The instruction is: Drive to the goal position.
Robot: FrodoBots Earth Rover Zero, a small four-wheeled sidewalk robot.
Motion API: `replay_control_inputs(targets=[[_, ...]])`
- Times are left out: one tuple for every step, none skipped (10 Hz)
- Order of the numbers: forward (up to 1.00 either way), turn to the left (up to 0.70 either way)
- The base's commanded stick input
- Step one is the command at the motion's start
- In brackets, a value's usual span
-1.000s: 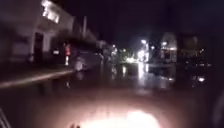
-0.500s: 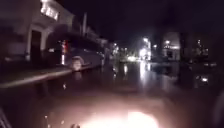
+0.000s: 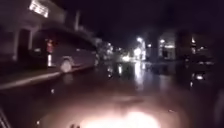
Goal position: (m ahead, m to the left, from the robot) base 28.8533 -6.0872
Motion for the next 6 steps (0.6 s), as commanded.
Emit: replay_control_inputs(targets=[[1.00, 0.00], [1.00, 0.00], [1.00, 0.00], [1.00, 0.00], [1.00, 0.00], [1.00, 0.00]])
